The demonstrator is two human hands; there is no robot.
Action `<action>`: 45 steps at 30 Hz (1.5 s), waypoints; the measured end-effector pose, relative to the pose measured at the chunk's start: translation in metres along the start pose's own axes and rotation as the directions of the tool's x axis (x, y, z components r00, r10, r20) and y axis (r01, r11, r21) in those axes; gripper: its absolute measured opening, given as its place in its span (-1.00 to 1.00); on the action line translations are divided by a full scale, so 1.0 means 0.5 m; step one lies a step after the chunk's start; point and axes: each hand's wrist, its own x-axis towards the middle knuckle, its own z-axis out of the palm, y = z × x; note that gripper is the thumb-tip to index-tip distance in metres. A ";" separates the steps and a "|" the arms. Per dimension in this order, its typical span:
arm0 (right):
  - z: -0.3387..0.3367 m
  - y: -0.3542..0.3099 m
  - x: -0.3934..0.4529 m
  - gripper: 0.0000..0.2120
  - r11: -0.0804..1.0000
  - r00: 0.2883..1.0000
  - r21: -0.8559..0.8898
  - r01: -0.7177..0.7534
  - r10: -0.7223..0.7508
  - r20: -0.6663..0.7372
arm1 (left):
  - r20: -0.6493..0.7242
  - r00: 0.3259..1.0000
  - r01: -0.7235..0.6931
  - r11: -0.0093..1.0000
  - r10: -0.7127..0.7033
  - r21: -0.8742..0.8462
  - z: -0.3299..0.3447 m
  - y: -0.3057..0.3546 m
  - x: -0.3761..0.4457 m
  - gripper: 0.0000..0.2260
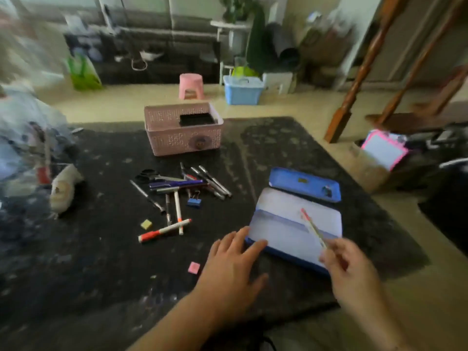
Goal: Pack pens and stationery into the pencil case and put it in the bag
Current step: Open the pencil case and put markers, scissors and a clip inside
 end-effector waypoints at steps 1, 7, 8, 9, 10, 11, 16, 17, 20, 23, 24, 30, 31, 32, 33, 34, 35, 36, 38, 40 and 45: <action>-0.006 0.004 0.003 -0.83 0.993 1.000 -0.115 0.013 -0.013 -0.001 | 0.047 0.998 0.038 0.999 -0.037 -0.016 0.002 0.003 0.005 -0.42; 0.026 0.010 0.063 -0.83 0.805 0.990 -0.577 0.139 -0.128 0.059 | 0.137 0.987 0.086 0.996 -0.081 -0.027 0.019 0.002 0.070 -0.53; 0.035 0.011 0.071 -0.84 0.796 0.987 -0.585 0.156 -0.150 0.059 | 0.134 0.988 0.080 0.996 -0.075 -0.036 0.024 0.001 0.076 -0.57; 0.042 0.010 0.079 -0.86 0.789 0.984 -0.591 0.166 -0.174 0.044 | 0.117 0.991 0.076 0.996 -0.069 -0.053 0.028 -0.002 0.079 -0.61; 0.049 0.012 0.089 -0.87 0.785 0.981 -0.596 0.167 -0.192 0.022 | 0.095 0.993 0.074 0.994 -0.066 -0.076 0.034 -0.007 0.081 -0.64; 0.056 0.013 0.099 -0.86 0.773 0.981 -0.613 0.163 -0.190 0.021 | 0.075 0.995 0.072 0.993 -0.065 -0.096 0.040 -0.012 0.082 -0.67; 0.078 0.011 0.143 -0.76 0.708 0.987 -0.694 0.134 -0.159 0.028 | 0.041 0.997 0.067 0.989 -0.062 -0.135 0.063 -0.025 0.084 -0.67; 0.084 0.004 0.147 -0.72 0.700 0.990 -0.704 0.120 -0.141 0.029 | 0.042 0.997 0.063 0.989 -0.058 -0.135 0.061 -0.026 0.086 -0.68; 0.104 -0.015 0.157 -0.69 0.705 0.994 -0.701 0.105 -0.100 0.048 | 0.031 0.999 0.022 0.986 -0.018 -0.163 0.037 -0.033 0.091 -0.64; 0.109 -0.029 0.162 -0.73 0.701 0.994 -0.706 0.101 -0.048 0.095 | -0.108 0.994 -0.013 0.992 0.000 -0.123 -0.002 -0.073 0.089 -0.57; 0.108 -0.029 0.164 -0.73 0.711 0.995 -0.698 0.089 -0.025 0.102 | -0.205 0.978 0.012 0.996 -0.031 -0.094 -0.015 -0.098 0.088 -0.59; 0.112 -0.027 0.159 -0.70 0.737 0.997 -0.672 0.070 -0.036 0.066 | -0.410 0.799 0.448 0.890 -0.440 -0.082 -0.067 -0.228 0.079 -0.62; 0.112 -0.032 0.157 -0.72 0.768 0.997 -0.636 0.074 -0.053 0.052 | -0.374 0.806 0.477 0.878 -0.459 -0.050 -0.067 -0.241 0.082 -0.59; 0.113 -0.042 0.155 -0.73 0.796 0.997 -0.599 0.080 -0.070 0.040 | -0.344 0.822 0.487 0.874 -0.454 0.010 -0.069 -0.253 0.088 -0.57; 0.114 -0.050 0.152 -0.74 0.820 0.996 -0.567 0.080 -0.082 0.022 | -0.311 0.837 0.491 0.869 -0.450 0.067 -0.073 -0.267 0.095 -0.56; 0.117 -0.053 0.150 -0.74 0.839 0.995 -0.538 0.082 -0.097 0.001 | -0.275 0.844 0.500 0.861 -0.460 0.096 -0.076 -0.283 0.102 -0.56; 0.118 -0.057 0.147 -0.74 0.853 0.994 -0.515 0.089 -0.110 -0.010 | -0.239 0.841 0.517 0.851 -0.485 0.091 -0.080 -0.299 0.111 -0.58; 0.120 -0.058 0.145 -0.74 0.863 0.993 -0.494 0.102 -0.121 -0.007 | -0.212 0.834 0.532 0.845 -0.510 0.059 -0.084 -0.315 0.118 -0.60; 0.123 -0.051 0.143 -0.75 0.875 0.990 -0.468 0.125 -0.142 -0.002 | -0.206 0.826 0.530 0.847 -0.525 -0.034 -0.090 -0.338 0.130 -0.67; 0.127 -0.048 0.142 -0.73 0.879 0.989 -0.459 0.126 -0.146 -0.009 | -0.235 0.820 0.517 0.852 -0.522 -0.085 -0.090 -0.352 0.139 -0.69; 0.120 -0.059 0.145 -0.73 0.901 0.977 -0.387 0.196 -0.212 0.000 | -0.344 0.733 0.606 0.793 -0.587 -0.061 -0.083 -0.359 0.144 -0.66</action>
